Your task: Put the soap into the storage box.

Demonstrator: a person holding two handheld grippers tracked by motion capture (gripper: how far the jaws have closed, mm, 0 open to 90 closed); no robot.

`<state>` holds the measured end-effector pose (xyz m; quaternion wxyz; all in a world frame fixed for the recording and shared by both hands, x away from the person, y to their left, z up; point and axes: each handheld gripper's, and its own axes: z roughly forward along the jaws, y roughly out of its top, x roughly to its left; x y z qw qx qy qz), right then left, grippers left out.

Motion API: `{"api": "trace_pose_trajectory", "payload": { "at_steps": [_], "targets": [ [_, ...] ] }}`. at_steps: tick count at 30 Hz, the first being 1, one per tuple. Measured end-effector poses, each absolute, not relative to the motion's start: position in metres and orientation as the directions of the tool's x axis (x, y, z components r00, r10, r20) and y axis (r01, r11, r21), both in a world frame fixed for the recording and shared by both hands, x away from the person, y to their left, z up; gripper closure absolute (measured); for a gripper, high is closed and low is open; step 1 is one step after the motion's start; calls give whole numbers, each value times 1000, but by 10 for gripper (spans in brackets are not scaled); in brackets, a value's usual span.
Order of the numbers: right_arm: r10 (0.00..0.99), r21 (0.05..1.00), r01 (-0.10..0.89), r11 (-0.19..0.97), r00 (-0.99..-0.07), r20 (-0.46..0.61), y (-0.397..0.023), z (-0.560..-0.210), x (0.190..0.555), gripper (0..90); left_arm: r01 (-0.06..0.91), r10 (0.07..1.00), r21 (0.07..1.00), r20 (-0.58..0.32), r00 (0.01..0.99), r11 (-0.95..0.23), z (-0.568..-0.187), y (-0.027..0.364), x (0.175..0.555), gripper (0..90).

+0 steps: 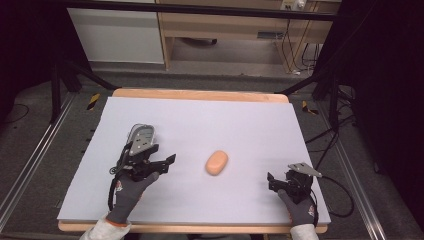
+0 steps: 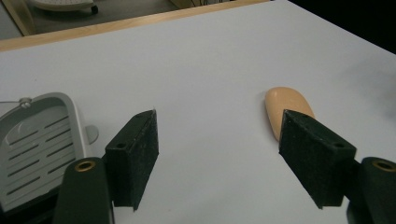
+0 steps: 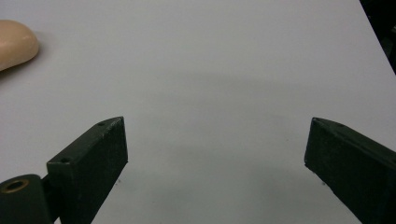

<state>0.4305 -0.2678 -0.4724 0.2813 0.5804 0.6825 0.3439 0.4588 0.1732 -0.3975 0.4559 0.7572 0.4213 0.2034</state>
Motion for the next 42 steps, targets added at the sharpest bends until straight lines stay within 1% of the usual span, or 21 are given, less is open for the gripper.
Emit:
{"api": "trace_pose_trajectory", "payload": {
  "at_steps": [7,21,24,42],
  "targets": [
    [985,798,596,91,-172,16,-267,-472,430,62,451,811,864,-91,578,-225,-394,152,467,274],
    [986,800,592,96,-168,6,-268,-472,429,61,457,799,850,-74,597,-263,-399,122,481,264],
    [986,799,594,95,-169,9,-268,-472,430,61,462,793,850,-91,603,-254,-402,115,484,261],
    [985,796,596,106,-174,0,-266,-472,430,59,465,772,824,-54,634,-324,-414,81,495,253]
  ]
}}
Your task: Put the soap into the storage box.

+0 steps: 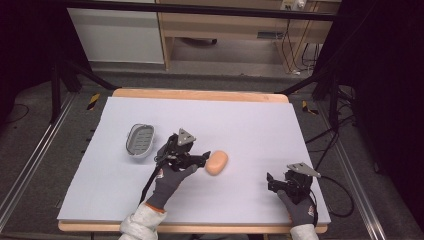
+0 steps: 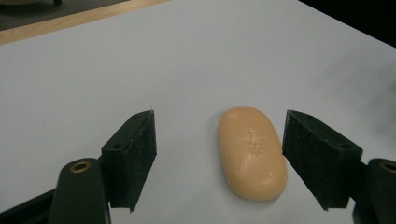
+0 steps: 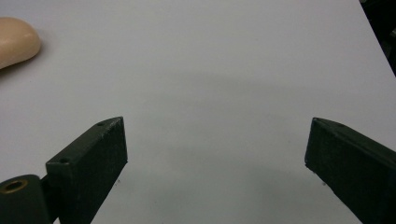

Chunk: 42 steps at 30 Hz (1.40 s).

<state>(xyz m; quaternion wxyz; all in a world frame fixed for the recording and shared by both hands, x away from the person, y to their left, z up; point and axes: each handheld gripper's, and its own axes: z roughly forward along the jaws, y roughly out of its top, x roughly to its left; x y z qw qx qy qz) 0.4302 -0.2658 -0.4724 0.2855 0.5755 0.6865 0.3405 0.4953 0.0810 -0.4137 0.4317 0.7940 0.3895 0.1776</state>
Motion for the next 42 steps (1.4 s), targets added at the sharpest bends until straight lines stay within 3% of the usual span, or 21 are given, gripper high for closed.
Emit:
{"api": "trace_pose_trajectory", "payload": {
  "at_steps": [42],
  "targets": [
    [981,784,609,120,-196,3,-263,-474,432,57,536,729,698,-28,684,-475,-456,24,520,254]
  ]
}}
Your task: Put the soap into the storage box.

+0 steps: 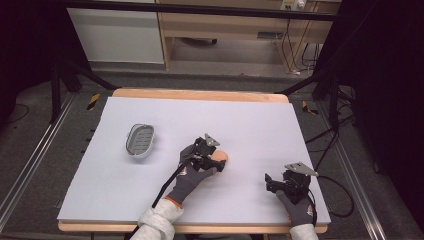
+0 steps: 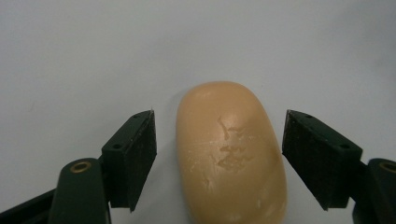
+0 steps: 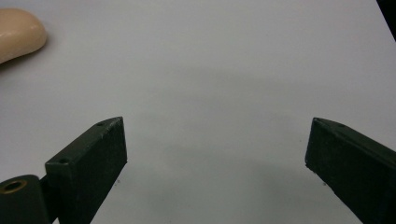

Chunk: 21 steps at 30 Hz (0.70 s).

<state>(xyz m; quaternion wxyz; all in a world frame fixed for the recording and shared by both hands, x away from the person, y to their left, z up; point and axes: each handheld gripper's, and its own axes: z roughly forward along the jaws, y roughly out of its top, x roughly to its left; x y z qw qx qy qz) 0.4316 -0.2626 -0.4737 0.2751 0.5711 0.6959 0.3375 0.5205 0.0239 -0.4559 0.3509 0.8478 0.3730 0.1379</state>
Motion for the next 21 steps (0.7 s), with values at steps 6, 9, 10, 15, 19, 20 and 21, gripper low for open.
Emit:
{"api": "trace_pose_trajectory", "payload": {
  "at_steps": [6,9,10,15,19,20,21],
  "targets": [
    [980,782,611,123,-198,1,-263,-474,432,57,543,725,683,-28,688,-489,-461,20,521,254],
    [980,782,611,123,-200,2,-262,-474,432,57,552,726,673,-33,687,-492,-464,18,522,248],
    [979,781,611,127,-202,-1,-263,-474,432,57,557,727,669,-35,686,-493,-465,18,522,248],
    [979,780,613,128,-203,-2,-262,-474,433,57,563,727,660,-38,686,-497,-468,16,523,249],
    [979,778,615,129,-203,-2,-262,-475,433,57,569,726,642,-29,687,-514,-470,15,524,253],
    [979,778,615,127,-202,-1,-262,-475,433,57,572,727,640,-31,686,-513,-471,14,524,254],
    [979,778,614,130,-203,-4,-262,-475,433,57,571,726,639,-29,687,-515,-472,14,524,257]
  ]
}}
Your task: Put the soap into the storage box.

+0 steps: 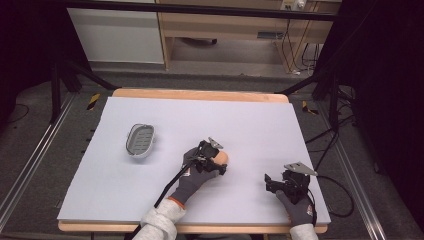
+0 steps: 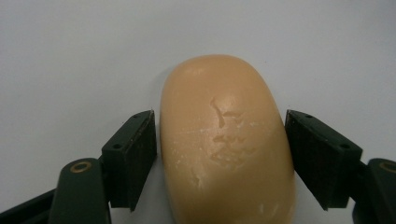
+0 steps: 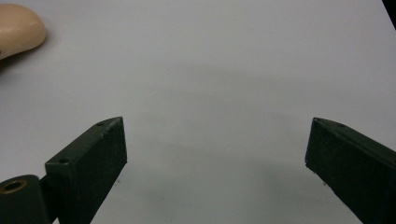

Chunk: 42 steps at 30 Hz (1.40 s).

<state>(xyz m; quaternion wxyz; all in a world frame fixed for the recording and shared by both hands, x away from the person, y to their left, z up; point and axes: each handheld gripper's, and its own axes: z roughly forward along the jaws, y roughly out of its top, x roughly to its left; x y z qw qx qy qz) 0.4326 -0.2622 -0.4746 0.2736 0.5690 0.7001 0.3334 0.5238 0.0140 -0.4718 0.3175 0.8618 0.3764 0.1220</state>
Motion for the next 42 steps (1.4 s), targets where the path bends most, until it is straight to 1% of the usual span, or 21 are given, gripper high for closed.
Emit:
{"api": "trace_pose_trajectory", "payload": {
  "at_steps": [10,21,30,42],
  "targets": [
    [979,776,617,133,-205,-4,-262,-475,433,57,578,737,634,-18,676,-514,-471,12,523,298],
    [979,777,617,129,-203,-2,-262,-475,433,57,584,741,640,-35,671,-499,-466,16,520,308],
    [980,776,618,128,-201,-1,-262,-475,433,57,562,733,669,-39,680,-486,-445,38,511,309],
    [979,776,617,132,-202,-7,-262,-476,433,56,567,763,691,-35,646,-448,-431,88,502,310]
  ]
}}
